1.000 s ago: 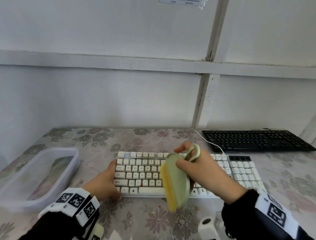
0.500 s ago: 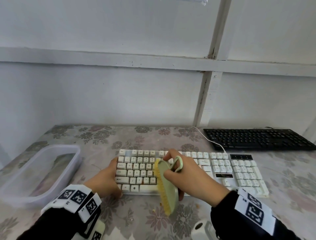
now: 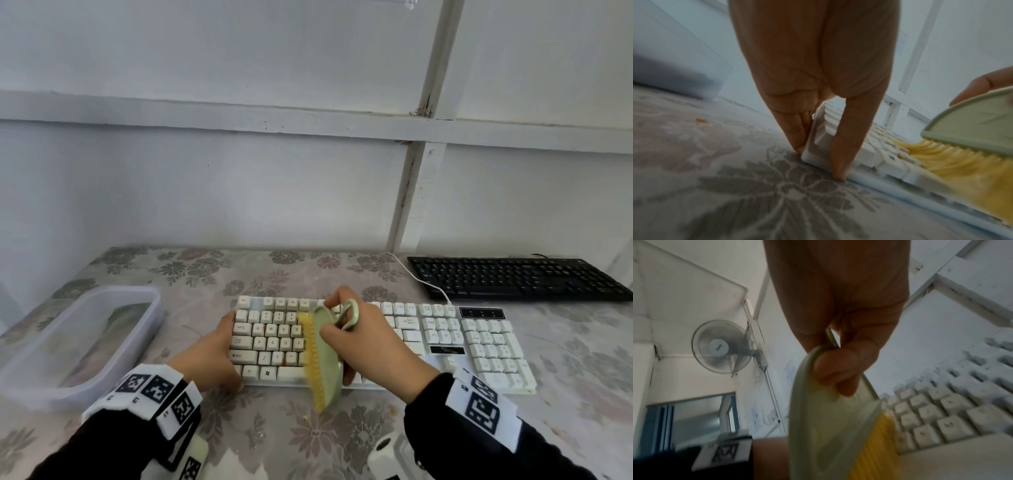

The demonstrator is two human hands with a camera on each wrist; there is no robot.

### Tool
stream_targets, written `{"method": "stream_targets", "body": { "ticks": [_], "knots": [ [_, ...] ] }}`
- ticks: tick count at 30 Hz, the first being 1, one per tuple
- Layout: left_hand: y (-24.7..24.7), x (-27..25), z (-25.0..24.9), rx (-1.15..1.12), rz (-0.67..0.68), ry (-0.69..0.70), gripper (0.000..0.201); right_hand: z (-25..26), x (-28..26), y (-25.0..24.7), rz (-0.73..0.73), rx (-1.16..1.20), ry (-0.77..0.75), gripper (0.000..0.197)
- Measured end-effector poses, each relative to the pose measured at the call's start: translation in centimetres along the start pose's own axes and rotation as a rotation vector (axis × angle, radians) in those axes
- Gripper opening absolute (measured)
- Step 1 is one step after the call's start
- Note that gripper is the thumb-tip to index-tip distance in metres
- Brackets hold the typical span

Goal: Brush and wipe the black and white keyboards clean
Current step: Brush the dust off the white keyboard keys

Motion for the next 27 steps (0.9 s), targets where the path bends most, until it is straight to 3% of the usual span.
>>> {"method": "stream_targets", "body": {
  "ticks": [3, 7, 11, 19, 27],
  "knots": [
    [0.0, 0.0, 0.0, -0.009, -0.004, 0.003, 0.111, 0.0, -0.5, -0.1, 0.054, -0.001, 0.046, 0.012],
    [0.0, 0.0, 0.1, -0.005, -0.005, -0.006, 0.112, 1.4, 0.9, -1.9, -0.132, 0.112, -0.013, 0.011],
    [0.0, 0.0, 0.2, 0.007, -0.003, -0.003, 0.114, 1.2, 1.5, -1.7, -0.215, 0.003, -0.092, 0.012],
    [0.0, 0.0, 0.1, -0.004, -0.009, -0.001, 0.108, -0.1, -0.9, -0.8, 0.068, -0.004, 0.053, 0.011],
    [0.0, -0.1, 0.0, 0.005, -0.008, -0.007, 0.110, 3.0, 2.1, -1.8, -0.219, -0.006, -0.165, 0.017]
  ]
}}
Point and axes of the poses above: each hand's wrist, its own x-axis towards the middle knuckle, its own y-axis out of the palm, z = x × y, the point moved 7 cm from there along x, towards the middle knuckle, and after that the axes turned 7 degrees about -z, right-handed, at the moved point
